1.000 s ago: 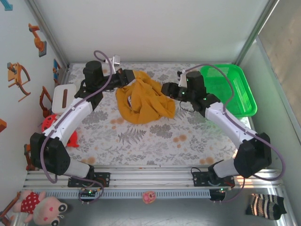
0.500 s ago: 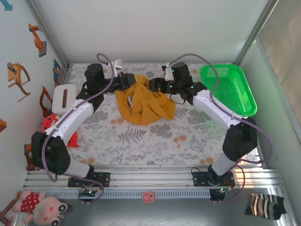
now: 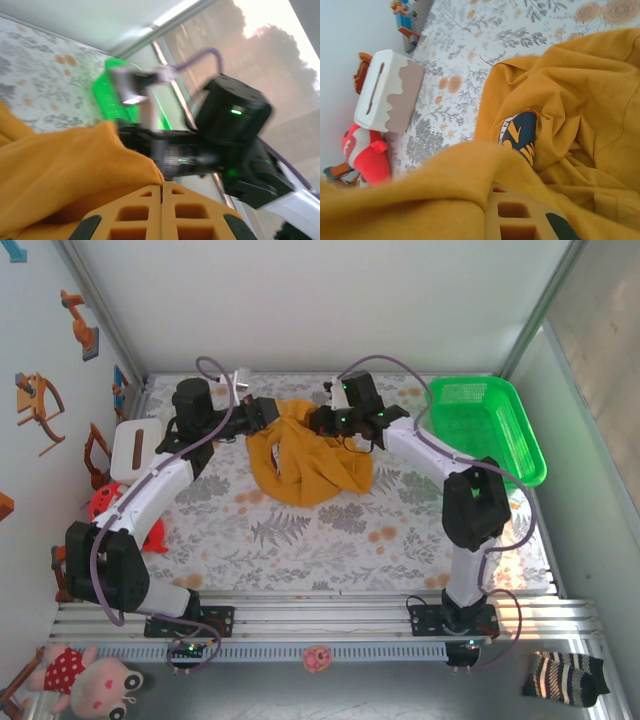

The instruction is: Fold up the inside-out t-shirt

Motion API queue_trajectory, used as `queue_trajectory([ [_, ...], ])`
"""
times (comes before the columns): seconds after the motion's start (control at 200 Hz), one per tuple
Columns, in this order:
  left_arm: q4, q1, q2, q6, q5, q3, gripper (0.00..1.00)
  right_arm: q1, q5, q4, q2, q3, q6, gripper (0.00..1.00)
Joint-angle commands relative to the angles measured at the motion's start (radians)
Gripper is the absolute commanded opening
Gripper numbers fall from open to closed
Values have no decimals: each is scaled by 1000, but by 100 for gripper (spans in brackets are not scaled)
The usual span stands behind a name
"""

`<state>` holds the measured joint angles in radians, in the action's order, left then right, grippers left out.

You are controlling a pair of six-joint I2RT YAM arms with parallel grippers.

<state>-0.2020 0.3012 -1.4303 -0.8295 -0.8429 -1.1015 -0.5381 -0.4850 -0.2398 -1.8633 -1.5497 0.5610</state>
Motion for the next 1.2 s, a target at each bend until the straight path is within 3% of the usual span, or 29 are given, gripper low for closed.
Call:
queue_trajectory([
  [0.0,40,-51,15,35,31,25,0,24,-106,54,191,64,12,0],
  [0.2,109,-92,-53,80,93,5,0,26,-271,140,368,212,39,0],
  [0.401,113,-91,-126,80,97,-42,0,32,-332,354,361,304,154,0],
  [0.441,106,-85,-127,74,90,-43,9,35,-333,406,348,318,187,0],
  [0.516,89,-73,-109,59,86,-34,41,44,-337,502,319,338,250,0],
  [0.661,98,-39,-20,29,141,22,68,50,-334,590,279,361,317,0],
  [1.006,217,129,94,-201,430,141,75,50,-315,604,287,415,334,0],
  [1.192,222,166,55,-272,468,130,77,50,-313,599,289,427,334,0],
])
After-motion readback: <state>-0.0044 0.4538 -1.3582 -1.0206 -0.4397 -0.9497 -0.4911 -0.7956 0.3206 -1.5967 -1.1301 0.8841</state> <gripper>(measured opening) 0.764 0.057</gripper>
